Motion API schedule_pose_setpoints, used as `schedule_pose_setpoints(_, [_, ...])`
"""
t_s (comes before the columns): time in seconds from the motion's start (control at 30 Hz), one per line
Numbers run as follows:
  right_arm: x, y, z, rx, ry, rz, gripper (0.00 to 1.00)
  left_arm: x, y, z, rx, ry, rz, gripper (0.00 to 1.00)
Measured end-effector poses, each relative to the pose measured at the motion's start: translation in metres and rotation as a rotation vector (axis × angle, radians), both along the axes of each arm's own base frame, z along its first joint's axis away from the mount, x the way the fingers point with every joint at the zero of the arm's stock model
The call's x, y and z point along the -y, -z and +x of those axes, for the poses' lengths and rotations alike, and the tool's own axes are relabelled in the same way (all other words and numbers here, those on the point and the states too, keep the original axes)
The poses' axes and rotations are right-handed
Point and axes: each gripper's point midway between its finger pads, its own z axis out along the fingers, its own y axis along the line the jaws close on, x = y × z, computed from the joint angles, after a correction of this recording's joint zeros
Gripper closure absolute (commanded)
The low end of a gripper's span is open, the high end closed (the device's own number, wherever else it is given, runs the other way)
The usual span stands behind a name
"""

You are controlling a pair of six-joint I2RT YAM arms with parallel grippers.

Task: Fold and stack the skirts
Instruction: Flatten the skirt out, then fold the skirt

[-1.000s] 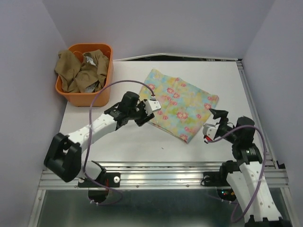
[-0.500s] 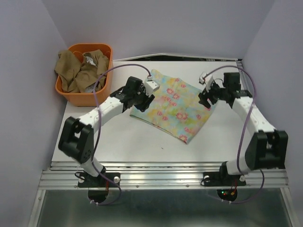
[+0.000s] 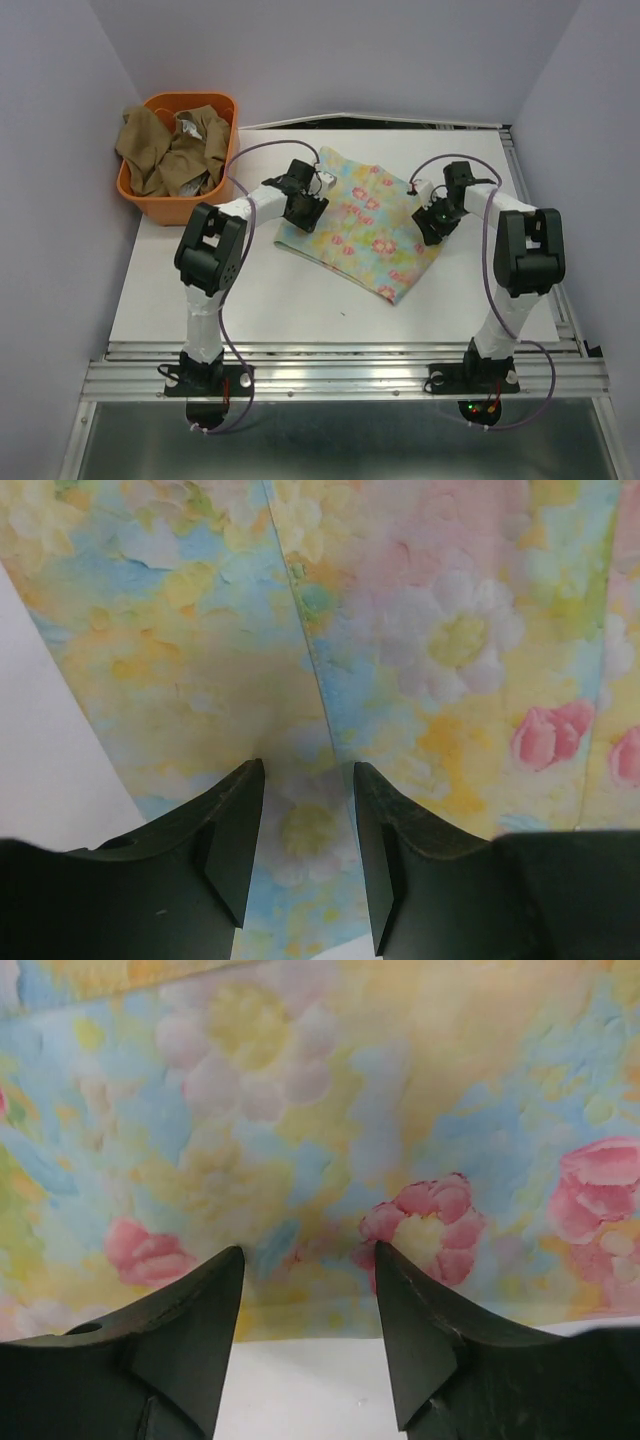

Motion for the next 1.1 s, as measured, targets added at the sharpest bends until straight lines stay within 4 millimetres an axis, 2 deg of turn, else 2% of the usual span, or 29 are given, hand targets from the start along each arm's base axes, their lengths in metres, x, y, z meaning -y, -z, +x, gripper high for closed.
schedule_pose_setpoints(0.07, [0.004, 0.005, -0.014, -0.021, -0.023, -0.037, 0.4, -0.001, 0.012, 0.003, -0.022, -0.008, 0.018, 0.48])
schedule_pose_setpoints(0.17, [-0.002, 0.004, -0.039, -0.054, -0.072, -0.062, 0.39, 0.008, 0.007, 0.029, 0.013, -0.006, 0.022, 0.47])
schedule_pose_setpoints(0.23, [-0.019, 0.004, -0.074, -0.118, -0.144, -0.068, 0.37, 0.013, 0.006, 0.047, 0.032, -0.004, 0.023, 0.46])
schedule_pose_setpoints(0.27, [-0.033, 0.003, -0.098, -0.168, -0.2, -0.061, 0.36, 0.017, 0.005, 0.059, 0.052, -0.002, 0.019, 0.46])
schedule_pose_setpoints(0.3, [-0.045, 0.001, -0.108, -0.181, -0.242, -0.059, 0.35, 0.02, 0.006, 0.07, 0.061, 0.001, 0.022, 0.45])
schedule_pose_setpoints(0.33, [-0.07, -0.005, -0.135, -0.234, -0.329, -0.034, 0.34, 0.023, 0.004, 0.079, 0.07, 0.005, 0.024, 0.44])
schedule_pose_setpoints(0.4, [-0.103, -0.017, -0.163, -0.286, -0.428, 0.025, 0.33, 0.034, 0.001, 0.103, 0.098, 0.023, 0.02, 0.42])
schedule_pose_setpoints(0.43, [-0.125, -0.031, -0.178, -0.318, -0.476, 0.075, 0.33, 0.04, -0.005, 0.118, 0.129, 0.035, 0.006, 0.41])
schedule_pose_setpoints(0.47, [-0.137, -0.042, -0.181, -0.322, -0.497, 0.104, 0.33, 0.043, -0.01, 0.123, 0.144, 0.043, -0.001, 0.4])
schedule_pose_setpoints(0.5, [-0.146, -0.057, -0.18, -0.333, -0.489, 0.132, 0.33, 0.045, -0.014, 0.125, 0.154, 0.057, -0.006, 0.39])
schedule_pose_setpoints(0.57, [-0.159, -0.085, -0.156, -0.273, -0.461, 0.188, 0.33, 0.046, -0.027, 0.125, 0.172, 0.078, -0.019, 0.38])
schedule_pose_setpoints(0.6, [-0.162, -0.104, -0.134, -0.217, -0.423, 0.23, 0.33, 0.047, -0.036, 0.124, 0.183, 0.09, -0.027, 0.28])
schedule_pose_setpoints(0.67, [-0.148, -0.132, -0.093, -0.113, -0.324, 0.278, 0.35, 0.046, -0.051, 0.117, 0.197, 0.107, -0.041, 0.26])
schedule_pose_setpoints(0.73, [-0.12, -0.143, -0.06, -0.058, -0.216, 0.28, 0.36, 0.044, -0.069, 0.104, 0.206, 0.121, -0.058, 0.24])
schedule_pose_setpoints(0.77, [-0.108, -0.142, -0.043, -0.033, -0.168, 0.267, 0.37, 0.042, -0.08, 0.094, 0.207, 0.132, -0.075, 0.24])
schedule_pose_setpoints(0.83, [-0.073, -0.128, -0.01, -0.005, -0.057, 0.221, 0.37, 0.04, -0.101, 0.08, 0.223, 0.147, -0.103, 0.24])
schedule_pose_setpoints(0.9, [-0.052, -0.105, 0.003, -0.027, 0.006, 0.175, 0.37, 0.037, -0.12, 0.064, 0.241, 0.161, -0.13, 0.24])
schedule_pose_setpoints(1.0, [-0.041, -0.069, 0.01, -0.073, 0.038, 0.117, 0.39, 0.034, -0.131, 0.045, 0.252, 0.18, -0.154, 0.24])
schedule_pose_setpoints(1.1, [-0.042, -0.038, 0.005, -0.132, 0.04, 0.087, 0.39, 0.03, -0.119, 0.034, 0.22, 0.186, -0.148, 0.25])
